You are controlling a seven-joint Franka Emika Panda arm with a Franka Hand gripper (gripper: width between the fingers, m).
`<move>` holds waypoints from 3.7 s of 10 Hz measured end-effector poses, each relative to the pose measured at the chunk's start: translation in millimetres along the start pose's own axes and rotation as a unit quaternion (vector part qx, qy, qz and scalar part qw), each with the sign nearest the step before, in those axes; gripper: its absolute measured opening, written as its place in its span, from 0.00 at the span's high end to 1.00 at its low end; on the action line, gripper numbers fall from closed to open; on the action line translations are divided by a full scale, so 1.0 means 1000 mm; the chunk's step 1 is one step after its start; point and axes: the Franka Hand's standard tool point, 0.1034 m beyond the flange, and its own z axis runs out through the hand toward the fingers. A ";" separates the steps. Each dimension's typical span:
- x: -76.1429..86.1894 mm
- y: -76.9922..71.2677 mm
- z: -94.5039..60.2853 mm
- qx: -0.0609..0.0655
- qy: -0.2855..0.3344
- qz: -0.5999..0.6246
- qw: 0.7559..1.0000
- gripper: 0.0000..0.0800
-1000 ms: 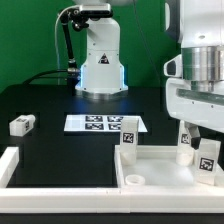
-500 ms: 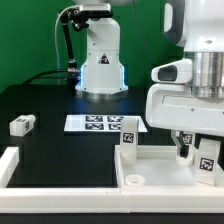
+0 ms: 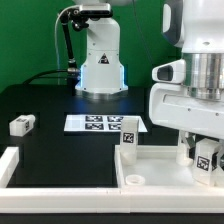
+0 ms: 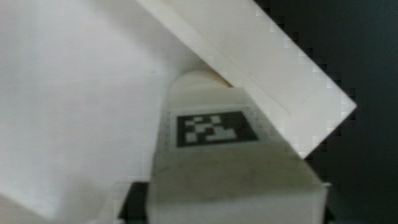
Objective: Assemble square table
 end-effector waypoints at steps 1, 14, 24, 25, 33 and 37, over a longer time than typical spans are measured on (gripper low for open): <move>0.000 0.001 0.000 -0.004 0.000 0.086 0.996 0.64; -0.025 -0.005 0.001 0.043 -0.035 0.129 0.990 0.19; -0.011 -0.002 -0.002 0.010 0.018 -0.203 0.979 0.63; -0.011 -0.002 -0.002 0.010 0.017 -0.166 0.986 0.63; -0.007 -0.004 -0.001 0.001 -0.061 0.439 0.896 0.63; -0.015 -0.001 0.001 -0.016 -0.058 0.447 0.893 0.63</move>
Offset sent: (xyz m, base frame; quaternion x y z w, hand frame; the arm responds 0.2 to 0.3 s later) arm 0.0226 0.0323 0.0058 0.1908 -0.1023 0.5479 0.8081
